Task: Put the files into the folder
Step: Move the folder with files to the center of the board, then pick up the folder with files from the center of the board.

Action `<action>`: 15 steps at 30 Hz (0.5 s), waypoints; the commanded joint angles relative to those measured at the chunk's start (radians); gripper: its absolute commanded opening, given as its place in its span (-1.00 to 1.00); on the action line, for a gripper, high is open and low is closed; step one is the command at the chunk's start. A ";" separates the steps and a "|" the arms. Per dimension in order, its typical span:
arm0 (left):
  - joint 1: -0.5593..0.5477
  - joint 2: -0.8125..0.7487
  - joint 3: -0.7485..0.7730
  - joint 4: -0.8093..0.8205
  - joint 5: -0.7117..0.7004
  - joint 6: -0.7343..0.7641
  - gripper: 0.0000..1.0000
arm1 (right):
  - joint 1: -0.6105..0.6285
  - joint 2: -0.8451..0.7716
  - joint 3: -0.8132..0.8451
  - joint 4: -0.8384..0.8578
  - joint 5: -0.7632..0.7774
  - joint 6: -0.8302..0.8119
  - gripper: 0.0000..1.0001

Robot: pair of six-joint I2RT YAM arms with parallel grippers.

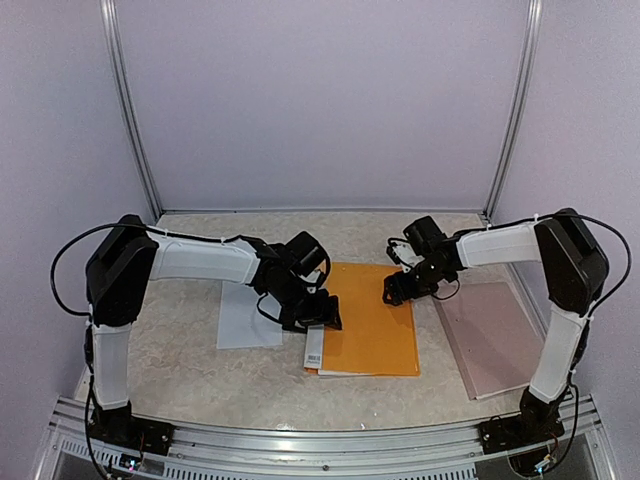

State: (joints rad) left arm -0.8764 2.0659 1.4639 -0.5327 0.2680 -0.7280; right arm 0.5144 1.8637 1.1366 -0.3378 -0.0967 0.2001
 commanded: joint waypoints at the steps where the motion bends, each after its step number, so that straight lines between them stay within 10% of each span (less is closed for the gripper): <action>1: 0.021 -0.027 -0.016 0.008 0.003 0.034 0.57 | -0.005 0.051 0.062 -0.037 -0.037 -0.038 0.56; 15: 0.019 -0.155 -0.131 0.042 -0.046 0.110 0.68 | -0.025 0.033 0.075 -0.002 -0.161 -0.027 0.54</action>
State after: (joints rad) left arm -0.8467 1.9789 1.3758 -0.5220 0.2424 -0.6651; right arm 0.5064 1.9202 1.2137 -0.3546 -0.1688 0.1715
